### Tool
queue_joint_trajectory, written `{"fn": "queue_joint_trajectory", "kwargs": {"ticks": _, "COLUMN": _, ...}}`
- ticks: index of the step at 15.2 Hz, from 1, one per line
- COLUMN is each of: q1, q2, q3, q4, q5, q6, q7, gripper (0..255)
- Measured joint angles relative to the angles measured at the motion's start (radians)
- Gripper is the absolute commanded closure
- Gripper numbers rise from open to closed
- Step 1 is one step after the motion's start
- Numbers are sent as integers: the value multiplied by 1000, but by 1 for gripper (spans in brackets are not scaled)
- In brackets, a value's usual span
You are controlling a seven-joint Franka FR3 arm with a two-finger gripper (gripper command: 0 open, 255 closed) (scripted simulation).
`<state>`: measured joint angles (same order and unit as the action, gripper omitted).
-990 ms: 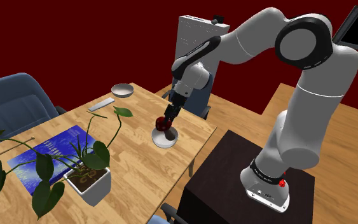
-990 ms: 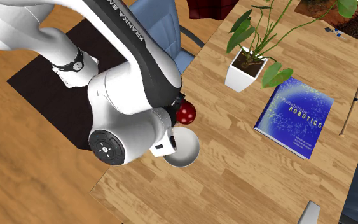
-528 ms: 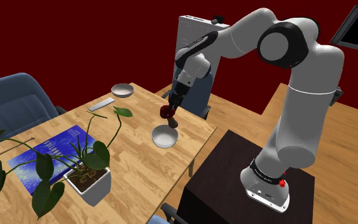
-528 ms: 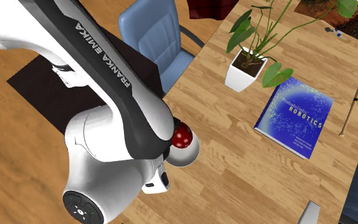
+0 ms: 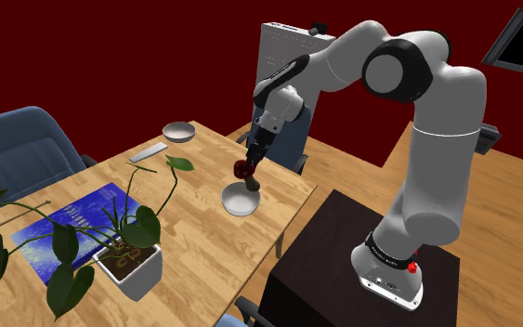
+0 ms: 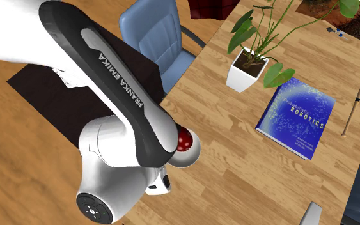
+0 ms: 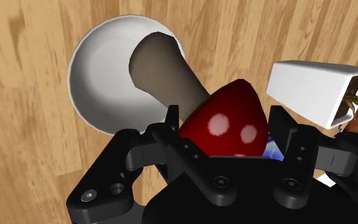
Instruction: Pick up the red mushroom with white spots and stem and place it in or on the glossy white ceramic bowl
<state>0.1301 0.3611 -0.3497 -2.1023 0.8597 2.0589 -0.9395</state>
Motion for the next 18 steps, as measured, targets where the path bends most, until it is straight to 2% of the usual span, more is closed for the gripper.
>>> {"fn": "queue_joint_trajectory", "kwargs": {"ticks": 13, "q1": -25, "q2": 150, "q3": 40, "q4": 30, "q5": 96, "q6": 68, "q7": -108, "gripper": 255}}
{"fn": "queue_joint_trajectory", "kwargs": {"ticks": 18, "q1": -28, "q2": 159, "q3": 42, "q4": 32, "q5": 101, "q6": 70, "q7": -115, "gripper": 255}}
